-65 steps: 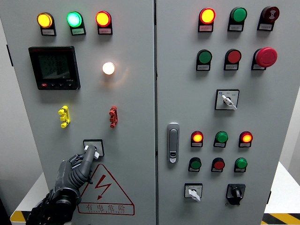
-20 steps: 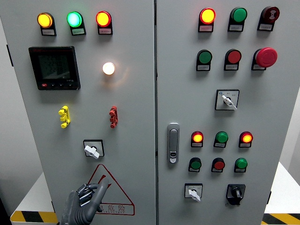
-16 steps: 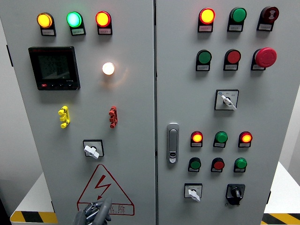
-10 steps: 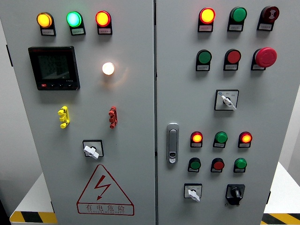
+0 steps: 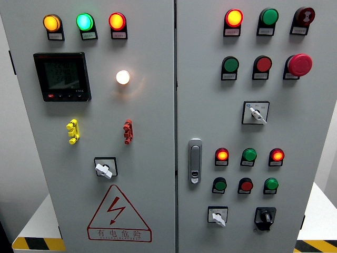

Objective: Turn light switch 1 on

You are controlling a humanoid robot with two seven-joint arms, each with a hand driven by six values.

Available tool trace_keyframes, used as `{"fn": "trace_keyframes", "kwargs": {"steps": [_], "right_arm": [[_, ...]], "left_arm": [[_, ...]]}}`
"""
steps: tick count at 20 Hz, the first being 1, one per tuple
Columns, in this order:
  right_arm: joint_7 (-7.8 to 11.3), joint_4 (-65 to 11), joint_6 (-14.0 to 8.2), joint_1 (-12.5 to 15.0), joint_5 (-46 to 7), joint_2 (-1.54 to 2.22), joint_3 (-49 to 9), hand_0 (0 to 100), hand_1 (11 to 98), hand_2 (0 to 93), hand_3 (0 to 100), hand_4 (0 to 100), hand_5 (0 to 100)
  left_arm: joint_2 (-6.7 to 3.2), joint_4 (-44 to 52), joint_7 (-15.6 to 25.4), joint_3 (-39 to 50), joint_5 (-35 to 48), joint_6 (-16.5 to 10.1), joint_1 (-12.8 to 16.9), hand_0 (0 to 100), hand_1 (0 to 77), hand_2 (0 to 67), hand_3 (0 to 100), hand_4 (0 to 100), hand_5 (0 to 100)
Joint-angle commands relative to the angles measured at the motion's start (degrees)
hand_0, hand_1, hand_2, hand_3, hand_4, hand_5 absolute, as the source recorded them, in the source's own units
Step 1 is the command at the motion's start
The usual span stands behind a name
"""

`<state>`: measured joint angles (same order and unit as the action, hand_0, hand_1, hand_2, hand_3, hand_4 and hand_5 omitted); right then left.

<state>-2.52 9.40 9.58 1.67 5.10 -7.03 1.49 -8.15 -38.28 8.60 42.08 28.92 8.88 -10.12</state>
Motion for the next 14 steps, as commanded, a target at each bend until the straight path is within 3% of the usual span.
{"fn": "trace_keyframes", "kwargs": {"steps": [1,2,4,6,7,9,11,12,14], "right_arm": [[-0.03,0.0,0.0,0.0,0.0,0.00,0.0,0,22.6,0.0,11,23,15],[-0.03,0.0,0.0,-0.1,0.0,0.00,0.0,0,22.6,0.0,11,23,15],[-0.03,0.0,0.0,-0.1,0.0,0.00,0.0,0,22.6,0.0,11,23,15],[-0.03,0.0,0.0,0.0,0.0,0.00,0.0,0,22.6,0.0,11,23,15],[-0.03,0.0,0.0,0.0,0.0,0.00,0.0,0,22.6,0.0,11,23,15],[-0.03,0.0,0.0,0.0,0.0,0.00,0.0,0,22.5,0.0,11,23,15],[0.06,0.0,0.0,-0.1,0.0,0.00,0.0,0,22.6,0.0,11,23,15],[-0.03,0.0,0.0,0.0,0.0,0.00,0.0,0,22.5,0.0,11,23,15],[0.06,0.0,0.0,0.0,0.0,0.00,0.0,0,22.5,0.0,11,23,15]], "left_arm": [[0.77,11.5,1.8,-4.3,-3.0,-9.1,0.0,0,24.2,31.4,64,72,54],[1.38,15.6,2.8,-5.7,-3.0,-12.8,0.1,0,24.0,29.8,61,69,53],[2.61,25.8,2.9,-7.5,-3.5,-24.2,0.2,0,22.5,28.0,51,62,49],[3.58,34.9,2.8,-11.5,-3.4,-34.6,0.2,0,18.2,25.3,22,40,37],[4.11,37.7,2.8,-15.2,-3.4,-37.2,0.3,0,16.9,23.8,17,34,33],[5.42,40.3,2.6,-23.4,-3.4,-37.9,2.2,0,12.5,15.4,6,15,18],[6.31,40.6,2.0,-28.4,-3.4,-37.4,4.6,0,8.3,10.7,3,5,9],[6.83,40.6,0.6,-29.1,-3.4,-36.5,5.4,0,5.1,8.1,0,0,3],[8.06,40.6,-3.2,-29.3,-3.7,-32.9,7.2,0,2.7,6.2,0,0,0]]}}
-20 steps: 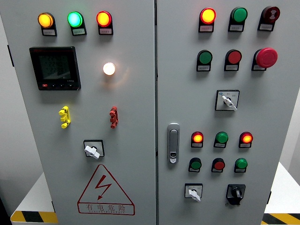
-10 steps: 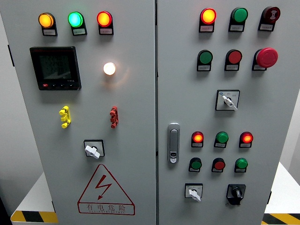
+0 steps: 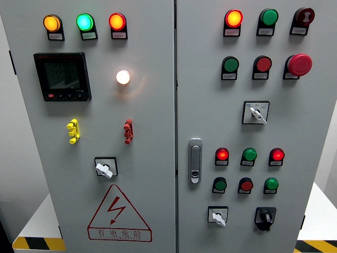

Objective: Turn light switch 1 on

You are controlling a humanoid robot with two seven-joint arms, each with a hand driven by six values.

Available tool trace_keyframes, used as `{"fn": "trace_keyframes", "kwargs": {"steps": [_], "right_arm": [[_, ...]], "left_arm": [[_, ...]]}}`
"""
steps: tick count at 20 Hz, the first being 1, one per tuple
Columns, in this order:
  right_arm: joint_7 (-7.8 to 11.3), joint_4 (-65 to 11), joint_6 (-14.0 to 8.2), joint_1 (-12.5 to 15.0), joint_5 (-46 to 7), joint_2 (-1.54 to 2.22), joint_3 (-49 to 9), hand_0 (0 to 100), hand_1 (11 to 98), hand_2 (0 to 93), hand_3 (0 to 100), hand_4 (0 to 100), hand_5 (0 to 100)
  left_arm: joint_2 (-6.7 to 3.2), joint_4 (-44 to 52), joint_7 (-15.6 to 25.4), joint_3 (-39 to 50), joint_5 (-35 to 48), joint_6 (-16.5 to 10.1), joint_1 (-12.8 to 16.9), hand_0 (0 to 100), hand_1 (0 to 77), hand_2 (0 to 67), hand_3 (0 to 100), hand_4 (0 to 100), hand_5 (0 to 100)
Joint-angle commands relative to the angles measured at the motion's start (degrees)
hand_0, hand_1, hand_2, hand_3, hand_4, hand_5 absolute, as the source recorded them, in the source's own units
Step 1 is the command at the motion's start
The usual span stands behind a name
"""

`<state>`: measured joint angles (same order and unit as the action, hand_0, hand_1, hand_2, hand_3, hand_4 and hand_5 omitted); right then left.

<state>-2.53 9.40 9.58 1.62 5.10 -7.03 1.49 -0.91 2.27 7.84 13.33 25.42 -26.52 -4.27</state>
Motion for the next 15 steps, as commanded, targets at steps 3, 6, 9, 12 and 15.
{"fn": "trace_keyframes", "kwargs": {"steps": [3,6,9,12,15], "right_arm": [[-0.02,0.0,0.0,0.0,0.0,0.00,0.0,0,22.4,0.0,11,23,15],[-0.02,0.0,0.0,0.0,0.0,0.00,0.0,0,22.4,0.0,11,23,15],[0.07,0.0,0.0,0.0,0.0,0.00,0.0,0,22.5,0.0,11,23,15],[0.07,0.0,0.0,0.0,0.0,0.00,0.0,0,22.4,0.0,11,23,15],[-0.02,0.0,0.0,0.0,0.0,0.00,0.0,0,22.5,0.0,11,23,15]], "left_arm": [[1.79,-0.1,-3.1,-0.9,-0.4,6.7,2.5,0,0.3,4.2,0,0,0],[1.88,0.0,-3.0,-0.9,-0.4,9.2,2.5,0,0.0,2.9,0,0,0],[1.88,0.0,-3.0,-0.9,-0.6,9.4,2.5,0,0.0,1.8,0,0,0],[1.88,-0.2,-3.1,-0.9,-1.9,9.4,2.5,0,0.0,1.2,0,0,0],[2.49,-0.1,-3.1,-0.9,-2.1,9.4,2.5,0,0.0,0.9,0,0,0]]}}
